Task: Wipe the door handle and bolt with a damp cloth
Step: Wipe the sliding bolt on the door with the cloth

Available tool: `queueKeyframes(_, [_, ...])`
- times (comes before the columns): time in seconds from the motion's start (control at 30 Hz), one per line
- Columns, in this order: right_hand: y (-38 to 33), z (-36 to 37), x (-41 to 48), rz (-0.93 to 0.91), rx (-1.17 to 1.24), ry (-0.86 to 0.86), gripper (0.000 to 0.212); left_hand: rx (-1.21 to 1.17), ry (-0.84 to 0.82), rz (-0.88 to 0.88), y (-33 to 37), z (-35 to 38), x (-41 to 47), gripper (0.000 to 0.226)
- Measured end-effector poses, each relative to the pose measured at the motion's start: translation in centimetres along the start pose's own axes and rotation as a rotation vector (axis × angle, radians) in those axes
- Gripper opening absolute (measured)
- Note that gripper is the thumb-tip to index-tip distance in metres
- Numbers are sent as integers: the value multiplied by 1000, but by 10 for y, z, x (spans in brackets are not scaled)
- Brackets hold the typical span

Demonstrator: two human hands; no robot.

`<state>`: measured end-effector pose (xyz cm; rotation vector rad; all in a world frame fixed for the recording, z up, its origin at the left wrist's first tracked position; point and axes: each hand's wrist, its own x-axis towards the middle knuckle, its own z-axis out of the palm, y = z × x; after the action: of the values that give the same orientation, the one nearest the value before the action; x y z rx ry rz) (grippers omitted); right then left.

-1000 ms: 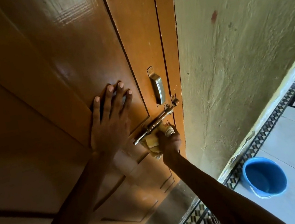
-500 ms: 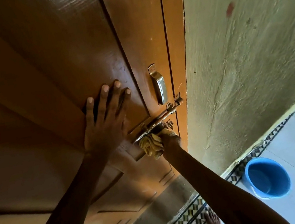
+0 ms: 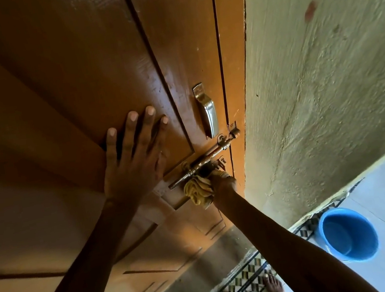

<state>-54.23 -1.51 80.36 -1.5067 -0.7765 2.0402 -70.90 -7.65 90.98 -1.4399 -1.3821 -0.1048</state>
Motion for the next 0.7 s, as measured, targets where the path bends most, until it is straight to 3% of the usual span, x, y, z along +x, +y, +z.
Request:
queueKeyframes(0.13, [-1, -5, 5, 76, 164, -91, 37, 7, 2, 3, 0, 1, 0, 56])
queueKeyframes(0.27, [0, -6, -3, -44, 34, 28, 35, 14, 0, -9, 1, 4, -1, 59])
queueKeyframes(0.4, [-7, -4, -12, -192, 68, -32, 12, 6, -10, -4, 0, 3, -3, 60])
queueKeyframes(0.5, [-5, 1, -19, -228, 92, 53, 20, 0, -13, -11, 0, 3, -3, 61])
queueKeyframes(0.6, [-8, 7, -21, -132, 228, 170, 14, 5, -3, 11, 0, 3, -4, 61])
queueKeyframes(0.7, [2, 2, 6, 94, 401, 105, 40, -4, -9, 3, -1, -1, -1, 60])
